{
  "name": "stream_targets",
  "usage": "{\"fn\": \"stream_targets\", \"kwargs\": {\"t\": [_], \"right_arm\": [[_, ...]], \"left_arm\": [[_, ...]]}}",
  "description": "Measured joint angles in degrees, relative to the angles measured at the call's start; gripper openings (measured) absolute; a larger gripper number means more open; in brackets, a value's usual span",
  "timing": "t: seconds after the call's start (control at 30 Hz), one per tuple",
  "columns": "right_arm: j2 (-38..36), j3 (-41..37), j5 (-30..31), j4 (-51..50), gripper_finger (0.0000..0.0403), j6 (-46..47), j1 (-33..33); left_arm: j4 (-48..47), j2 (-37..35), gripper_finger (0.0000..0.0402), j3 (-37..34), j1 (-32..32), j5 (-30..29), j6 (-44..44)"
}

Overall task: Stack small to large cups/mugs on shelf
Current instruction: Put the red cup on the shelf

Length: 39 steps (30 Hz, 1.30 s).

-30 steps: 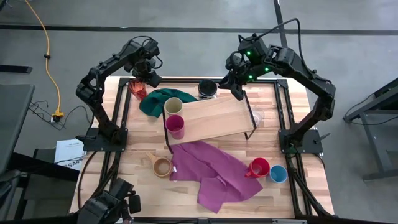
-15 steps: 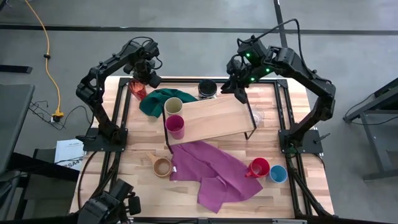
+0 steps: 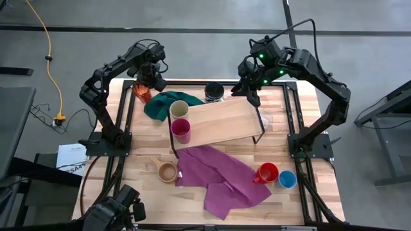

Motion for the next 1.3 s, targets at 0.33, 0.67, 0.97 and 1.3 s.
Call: {"fn": "stream_targets", "kwargs": {"t": [0.33, 0.67, 0.97, 1.3], "right_arm": [[-0.1, 0.0, -0.1, -0.6, 0.0078, -0.5, 0.0], [-0.1, 0.0, -0.4, -1.0, 0.0078, -1.5, 0.0], [-0.1, 0.0, -1.3, -0.9, 0.0078, -2.0, 0.0], [-0.1, 0.0, -2.5, -0.9, 0.0078, -2.6, 0.0]], "left_arm": [[-0.2, 0.9, 0.0088, 0.0, -0.3, -1.4, -1.3], [-0.1, 1.2, 0.0088, 0.0, -0.3, -1.4, -1.5], [-0.1, 1.2, 0.0088, -1.5, -0.3, 1.1, -4.1], [1.5, 1.2, 0.0088, -4.7, -0.7, 0.5, -4.8]]}}
